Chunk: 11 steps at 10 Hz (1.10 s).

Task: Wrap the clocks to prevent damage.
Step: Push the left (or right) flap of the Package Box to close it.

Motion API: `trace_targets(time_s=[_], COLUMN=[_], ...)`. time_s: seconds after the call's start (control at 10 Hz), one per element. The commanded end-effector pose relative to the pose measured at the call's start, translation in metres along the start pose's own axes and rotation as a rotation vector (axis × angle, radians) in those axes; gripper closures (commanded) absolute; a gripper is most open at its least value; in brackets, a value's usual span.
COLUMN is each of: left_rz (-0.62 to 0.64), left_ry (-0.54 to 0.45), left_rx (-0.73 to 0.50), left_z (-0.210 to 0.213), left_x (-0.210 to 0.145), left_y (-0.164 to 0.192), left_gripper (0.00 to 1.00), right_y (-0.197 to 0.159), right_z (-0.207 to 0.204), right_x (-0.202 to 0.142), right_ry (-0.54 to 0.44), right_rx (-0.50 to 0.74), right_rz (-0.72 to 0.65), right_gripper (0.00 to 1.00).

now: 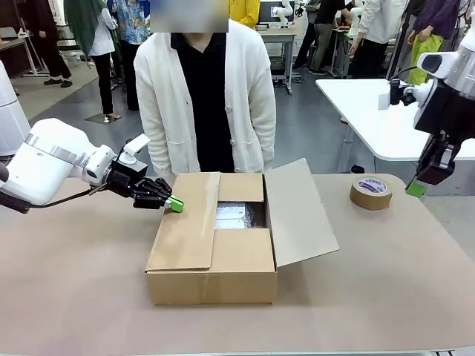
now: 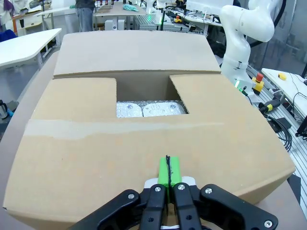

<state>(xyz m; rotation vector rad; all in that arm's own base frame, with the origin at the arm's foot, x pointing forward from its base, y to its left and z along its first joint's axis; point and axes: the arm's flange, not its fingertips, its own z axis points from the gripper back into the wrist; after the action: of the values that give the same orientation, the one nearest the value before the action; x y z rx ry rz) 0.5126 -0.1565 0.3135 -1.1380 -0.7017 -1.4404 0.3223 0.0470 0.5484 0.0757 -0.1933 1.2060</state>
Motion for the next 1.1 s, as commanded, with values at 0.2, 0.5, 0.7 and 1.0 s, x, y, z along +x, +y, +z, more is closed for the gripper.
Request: trace_targets(time_s=[0.2,0.5,0.7,1.0], left_rz=[0.006,0.006,0.006,0.006], left_ry=[0.000,0.000,0.000,0.000], left_rx=[0.002,0.002,0.002,0.002], left_z=[-0.001,-0.001,-0.001,-0.001], left_x=[-0.003,-0.003,-0.003,-0.003], left_y=[0.001,0.001,0.001,0.001], left_gripper=[1.00,1.00,1.00,1.00], right_y=[-0.114,-0.133,-0.133,-0.108], right_z=[-0.069,-0.109,-0.126,-0.115], right_x=[-0.053,-0.052,-0.042,-0.037], right_ry=[-0.719,-0.945,-0.940,-1.003], right_rx=[0.269,0.359,0.374,0.267], right_rz=[0.476,0.527,0.475,0.502], right_gripper=[0.99,0.99,0.99,0.99])
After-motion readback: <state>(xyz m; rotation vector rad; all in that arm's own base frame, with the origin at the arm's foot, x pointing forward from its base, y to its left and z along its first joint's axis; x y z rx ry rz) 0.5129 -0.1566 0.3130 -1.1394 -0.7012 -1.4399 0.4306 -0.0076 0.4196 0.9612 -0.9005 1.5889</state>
